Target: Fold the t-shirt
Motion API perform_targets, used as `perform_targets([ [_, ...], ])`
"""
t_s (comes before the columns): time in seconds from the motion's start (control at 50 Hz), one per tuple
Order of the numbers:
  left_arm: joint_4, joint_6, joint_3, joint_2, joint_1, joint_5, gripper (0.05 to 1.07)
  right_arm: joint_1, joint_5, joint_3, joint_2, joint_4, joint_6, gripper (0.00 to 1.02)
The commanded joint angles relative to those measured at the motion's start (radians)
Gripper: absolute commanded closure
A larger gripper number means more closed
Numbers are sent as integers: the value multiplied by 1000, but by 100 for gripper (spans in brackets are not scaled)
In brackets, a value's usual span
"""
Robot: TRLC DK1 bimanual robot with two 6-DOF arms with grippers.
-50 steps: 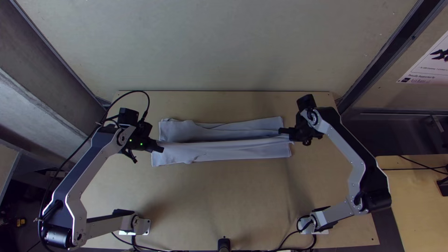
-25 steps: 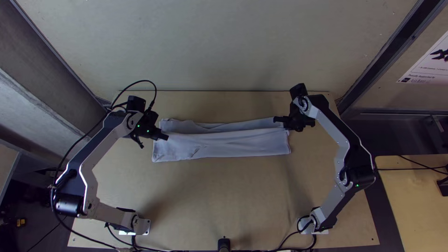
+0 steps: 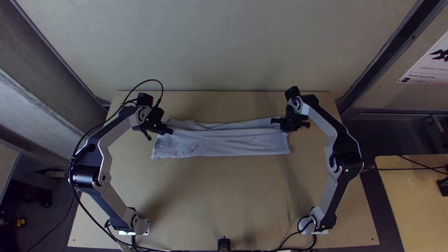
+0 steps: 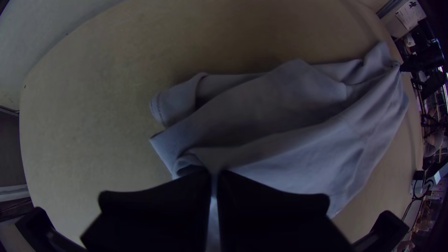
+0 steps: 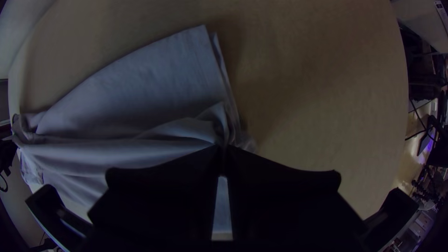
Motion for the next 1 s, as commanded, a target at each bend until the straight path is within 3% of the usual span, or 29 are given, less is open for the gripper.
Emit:
perform_targets([
  [0.0, 13, -8, 32, 27, 25, 1, 10, -27, 33, 61, 42, 9, -4, 59],
  [0.14, 13, -85, 61, 5, 60, 10, 10, -49, 41, 95, 25, 10, -10, 17],
  [0.22, -11, -128, 66, -36, 83, 76, 10, -50, 49, 95, -9, 12, -36, 10],
  [0.24, -23, -137, 67, -48, 88, 91, 10, -50, 59, 94, -18, 15, -40, 9],
  [0.3, -48, -149, 67, -79, 108, 147, 10, -38, 180, 91, -57, 19, -60, 8],
  [0.36, -77, -163, 67, -103, 131, 220, 10, -29, 222, 80, -98, 19, -76, 6],
  [0.76, -175, -164, 37, -168, 341, 590, 10, -67, 223, 89, -323, 65, -28, 4],
  [0.98, -177, -103, -42, -99, 425, 714, 10, -124, 200, 141, -388, 81, -30, 4],
])
